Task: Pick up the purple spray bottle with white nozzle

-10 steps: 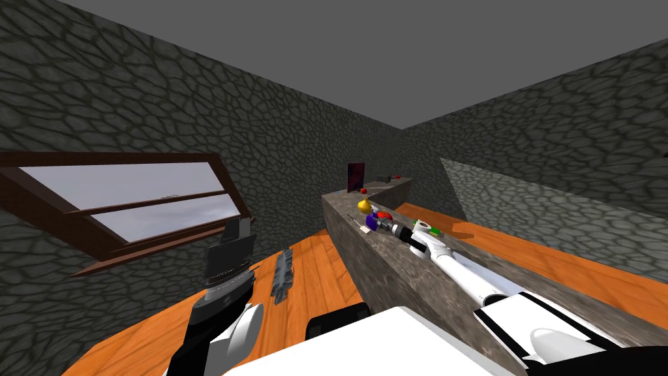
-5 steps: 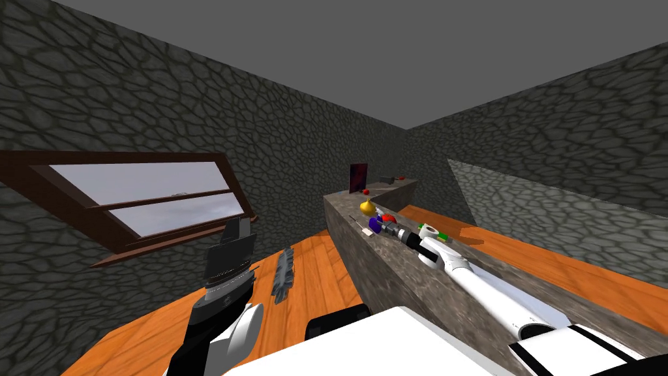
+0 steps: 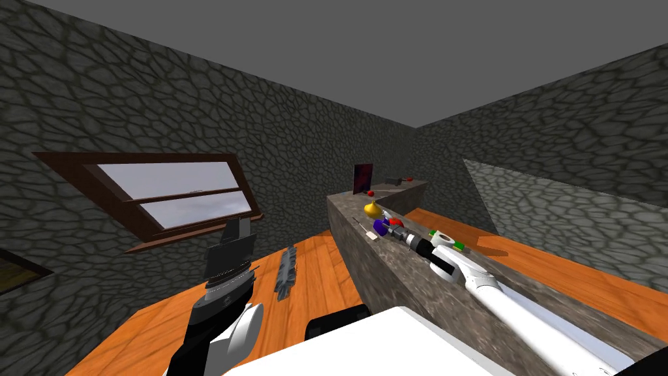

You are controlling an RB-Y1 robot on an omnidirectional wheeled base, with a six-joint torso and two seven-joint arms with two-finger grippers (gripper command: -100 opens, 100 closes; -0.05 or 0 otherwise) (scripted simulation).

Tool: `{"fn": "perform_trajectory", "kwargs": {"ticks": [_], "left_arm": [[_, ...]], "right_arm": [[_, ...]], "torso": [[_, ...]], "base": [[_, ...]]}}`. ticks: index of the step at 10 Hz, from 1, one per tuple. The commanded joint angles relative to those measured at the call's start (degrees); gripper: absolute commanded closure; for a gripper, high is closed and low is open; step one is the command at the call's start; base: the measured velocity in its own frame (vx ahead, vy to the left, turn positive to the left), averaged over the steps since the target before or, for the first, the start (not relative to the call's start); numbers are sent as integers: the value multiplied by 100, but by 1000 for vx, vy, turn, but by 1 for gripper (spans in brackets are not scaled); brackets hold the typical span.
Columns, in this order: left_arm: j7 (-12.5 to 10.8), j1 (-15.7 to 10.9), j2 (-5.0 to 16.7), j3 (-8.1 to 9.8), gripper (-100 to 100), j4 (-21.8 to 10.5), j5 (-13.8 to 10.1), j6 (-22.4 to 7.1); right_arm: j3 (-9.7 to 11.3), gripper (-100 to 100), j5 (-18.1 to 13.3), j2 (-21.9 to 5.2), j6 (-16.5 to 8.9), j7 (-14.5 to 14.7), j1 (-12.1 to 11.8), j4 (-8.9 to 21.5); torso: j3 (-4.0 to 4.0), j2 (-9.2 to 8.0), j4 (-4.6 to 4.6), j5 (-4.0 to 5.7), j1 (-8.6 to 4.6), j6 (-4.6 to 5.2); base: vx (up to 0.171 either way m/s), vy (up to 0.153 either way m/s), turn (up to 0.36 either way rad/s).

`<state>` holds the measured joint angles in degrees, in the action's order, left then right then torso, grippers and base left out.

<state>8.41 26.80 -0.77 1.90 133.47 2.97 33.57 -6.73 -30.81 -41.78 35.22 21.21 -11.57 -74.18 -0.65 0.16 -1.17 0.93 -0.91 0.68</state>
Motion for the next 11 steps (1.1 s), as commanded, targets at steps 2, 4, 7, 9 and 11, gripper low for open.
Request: {"fn": "perform_trajectory", "kwargs": {"ticks": [2, 4, 7, 9, 11], "left_arm": [[0, 0, 0, 0, 0, 0, 0, 0], [0, -1, 0, 0, 0, 0, 0, 0], [0, 0, 0, 0, 0, 0, 0, 0], [0, 0, 0, 0, 0, 0, 0, 0], [0, 0, 0, 0, 0, 0, 0, 0]], "right_arm": [[-33, 100, 12, -3, -41, -2, -440, -401], [-279, 100, 102, -5, -215, 15, -827, -741], [-525, 100, 192, -7, -388, 32, -1307, -1238], [-525, 100, 192, -7, -388, 32, -1669, -1598], [-771, 100, 282, -9, -561, 49, -1968, -1893]], "torso": [[3, -8, -1, 0, 4, 4], [7, -8, 5, -4, 6, -3], [9, -17, 3, -1, 12, 1], [3, -4, 2, -4, 4, 0], [8, -16, 2, -2, 13, -1]], "base": [[13, -8, -10], [37, -21, 141], [19, -14, 60], [35, -29, 44], [17, -7, 76]]}}
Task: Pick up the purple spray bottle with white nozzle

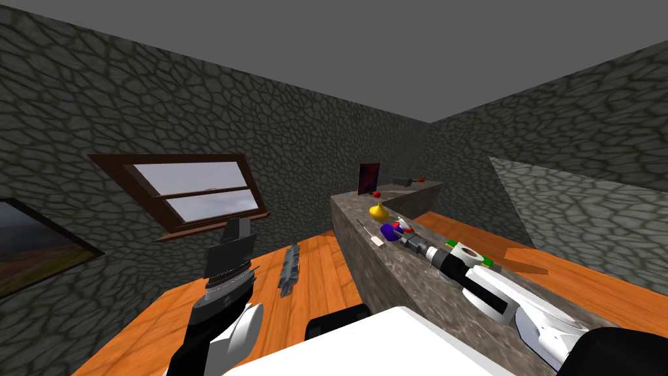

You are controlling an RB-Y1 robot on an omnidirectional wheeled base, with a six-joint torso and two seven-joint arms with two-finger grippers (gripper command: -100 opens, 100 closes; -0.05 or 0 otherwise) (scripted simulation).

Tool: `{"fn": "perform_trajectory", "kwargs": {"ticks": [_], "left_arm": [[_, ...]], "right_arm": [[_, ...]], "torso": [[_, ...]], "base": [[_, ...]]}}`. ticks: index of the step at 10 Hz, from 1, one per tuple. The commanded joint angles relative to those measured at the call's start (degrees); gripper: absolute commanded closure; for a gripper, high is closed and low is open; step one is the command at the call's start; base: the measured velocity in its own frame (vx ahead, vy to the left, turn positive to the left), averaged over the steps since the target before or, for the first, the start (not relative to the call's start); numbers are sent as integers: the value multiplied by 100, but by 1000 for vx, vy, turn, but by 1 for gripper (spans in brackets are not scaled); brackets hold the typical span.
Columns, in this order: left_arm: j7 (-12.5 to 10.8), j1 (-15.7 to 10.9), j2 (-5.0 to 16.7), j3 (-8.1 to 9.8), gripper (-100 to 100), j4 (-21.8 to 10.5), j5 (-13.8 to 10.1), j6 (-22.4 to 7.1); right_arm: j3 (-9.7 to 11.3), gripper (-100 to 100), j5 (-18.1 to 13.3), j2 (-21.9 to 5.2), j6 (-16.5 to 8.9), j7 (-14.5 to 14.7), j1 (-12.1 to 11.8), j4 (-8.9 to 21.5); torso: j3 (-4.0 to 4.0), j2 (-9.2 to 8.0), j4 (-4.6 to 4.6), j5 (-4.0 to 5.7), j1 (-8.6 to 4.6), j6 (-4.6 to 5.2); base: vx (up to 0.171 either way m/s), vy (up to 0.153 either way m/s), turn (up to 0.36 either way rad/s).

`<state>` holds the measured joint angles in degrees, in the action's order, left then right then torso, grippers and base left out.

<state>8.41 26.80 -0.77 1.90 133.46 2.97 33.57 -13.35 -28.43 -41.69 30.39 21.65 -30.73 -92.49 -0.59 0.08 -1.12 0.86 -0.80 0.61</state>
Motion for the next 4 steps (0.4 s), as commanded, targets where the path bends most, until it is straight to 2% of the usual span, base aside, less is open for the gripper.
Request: {"fn": "perform_trajectory", "kwargs": {"ticks": [1, 2, 3, 4], "left_arm": [[0, 0, 0, 0, 0, 0, 0, 0], [0, 1, 0, 0, 0, 0, 0, 0], [0, 1, 0, 0, 0, 0, 0, 0], [0, 0, 0, 0, 0, 0, 0, 0]], "right_arm": [[-109, 100, 44, -19, -79, 5, -286, -286], [-109, 100, 44, -19, -79, 5, -452, -457], [-111, 100, 43, -9, -70, 11, -350, -347], [-113, 0, 43, -7, -68, 14, -371, -368]], "torso": [[0, 0, 0, 0, 0, 0], [-4, 5, -4, 3, -5, 3], [-2, -1, -5, 5, 0, 5], [-1, -2, -4, 4, 2, 2]], "base": [[45, -35, 105], [24, -20, 7], [6, -4, -8], [0, 0, 0]]}}
